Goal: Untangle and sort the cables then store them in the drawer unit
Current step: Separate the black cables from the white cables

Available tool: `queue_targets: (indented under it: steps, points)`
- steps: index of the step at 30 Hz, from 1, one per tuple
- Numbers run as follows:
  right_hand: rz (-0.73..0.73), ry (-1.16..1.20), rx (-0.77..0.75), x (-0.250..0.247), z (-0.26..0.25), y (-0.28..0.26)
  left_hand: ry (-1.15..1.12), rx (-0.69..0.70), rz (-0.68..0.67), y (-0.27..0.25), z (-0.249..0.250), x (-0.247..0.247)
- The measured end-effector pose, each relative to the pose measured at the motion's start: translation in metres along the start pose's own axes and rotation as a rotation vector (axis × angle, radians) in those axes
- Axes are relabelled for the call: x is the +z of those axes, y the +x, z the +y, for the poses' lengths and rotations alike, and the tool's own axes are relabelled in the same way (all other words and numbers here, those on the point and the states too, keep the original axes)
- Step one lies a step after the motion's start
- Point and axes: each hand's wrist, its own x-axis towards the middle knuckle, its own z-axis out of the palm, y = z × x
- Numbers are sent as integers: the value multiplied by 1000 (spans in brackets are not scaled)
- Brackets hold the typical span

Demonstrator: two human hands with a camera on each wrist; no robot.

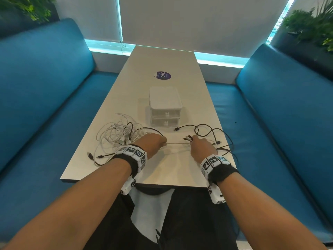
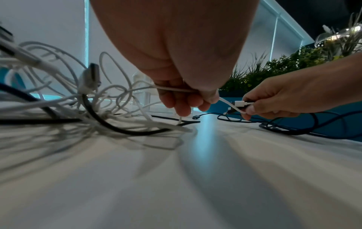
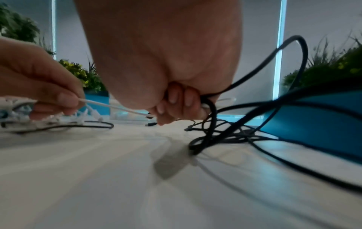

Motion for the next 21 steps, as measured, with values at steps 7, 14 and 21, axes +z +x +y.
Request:
queue_targets:
  steps: [7, 14, 21]
  points:
    - [-18, 289, -236, 3, -36, -3, -54, 12, 24, 11, 19, 10]
    - [-117, 251, -246, 6, -38, -5, -50, -20, 13, 8, 13, 11]
    - [-8, 29, -37, -4, -10, 6, -42, -65, 38, 3, -4, 2]
